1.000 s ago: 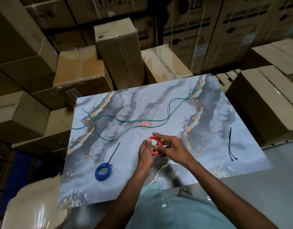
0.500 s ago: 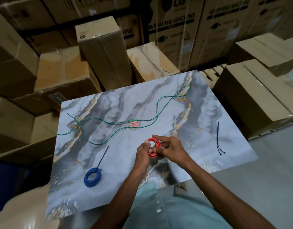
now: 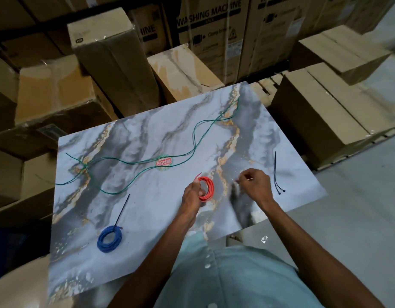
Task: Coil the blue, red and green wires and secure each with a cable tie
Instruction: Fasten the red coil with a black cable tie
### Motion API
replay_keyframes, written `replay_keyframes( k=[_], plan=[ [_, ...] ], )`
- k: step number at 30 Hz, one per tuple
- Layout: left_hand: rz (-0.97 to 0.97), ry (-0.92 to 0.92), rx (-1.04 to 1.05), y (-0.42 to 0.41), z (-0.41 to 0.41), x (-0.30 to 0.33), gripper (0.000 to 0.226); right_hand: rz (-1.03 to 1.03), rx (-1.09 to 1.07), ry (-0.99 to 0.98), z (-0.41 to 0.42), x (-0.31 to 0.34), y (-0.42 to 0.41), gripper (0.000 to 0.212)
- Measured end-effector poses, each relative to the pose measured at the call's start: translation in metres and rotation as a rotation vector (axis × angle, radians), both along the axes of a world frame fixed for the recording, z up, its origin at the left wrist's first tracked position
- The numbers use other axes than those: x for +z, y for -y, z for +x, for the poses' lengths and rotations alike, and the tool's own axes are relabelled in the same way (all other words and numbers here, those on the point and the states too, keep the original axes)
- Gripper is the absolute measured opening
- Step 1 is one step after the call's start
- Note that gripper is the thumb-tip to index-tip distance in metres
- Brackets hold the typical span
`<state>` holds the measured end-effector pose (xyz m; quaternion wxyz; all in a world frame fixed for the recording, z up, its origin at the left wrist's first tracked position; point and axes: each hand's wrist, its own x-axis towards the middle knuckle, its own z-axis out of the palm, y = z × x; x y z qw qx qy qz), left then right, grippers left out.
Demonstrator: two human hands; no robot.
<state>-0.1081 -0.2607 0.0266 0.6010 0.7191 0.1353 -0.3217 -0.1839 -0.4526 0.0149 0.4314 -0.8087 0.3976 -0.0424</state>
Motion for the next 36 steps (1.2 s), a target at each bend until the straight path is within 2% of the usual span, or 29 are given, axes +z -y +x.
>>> replay_keyframes(
  k=[4,6,12,16,26,29,33,36],
  plan=[
    [0.044,0.019,-0.043,0.010,0.000,-0.004,0.030,-0.283,-0.097,-0.105,-0.019,-0.018,0.039,0.019],
    [0.061,0.042,-0.068,0.016,0.000,-0.006,0.031,-0.331,-0.145,-0.184,-0.025,-0.023,0.049,0.022],
    [0.073,0.046,-0.103,0.025,0.002,-0.012,0.038,-0.272,-0.129,-0.226,-0.028,-0.032,0.060,0.023],
    [0.075,0.026,-0.099,0.027,0.003,-0.011,0.035,-0.233,-0.089,-0.183,-0.021,-0.028,0.062,0.022],
    [0.030,-0.036,-0.037,0.027,0.012,-0.011,0.029,-0.114,-0.190,-0.006,-0.011,-0.013,0.062,0.021],
    [0.028,-0.071,-0.017,0.024,0.013,-0.010,0.027,0.045,-0.194,0.058,-0.002,-0.002,0.060,0.021],
    [-0.004,-0.052,0.028,0.019,0.016,-0.006,0.023,0.670,-0.175,0.232,0.015,0.020,0.041,0.014],
    [0.033,0.004,0.029,0.009,0.021,-0.008,0.036,0.923,-0.098,0.250,0.025,0.040,0.013,0.010]
  ],
)
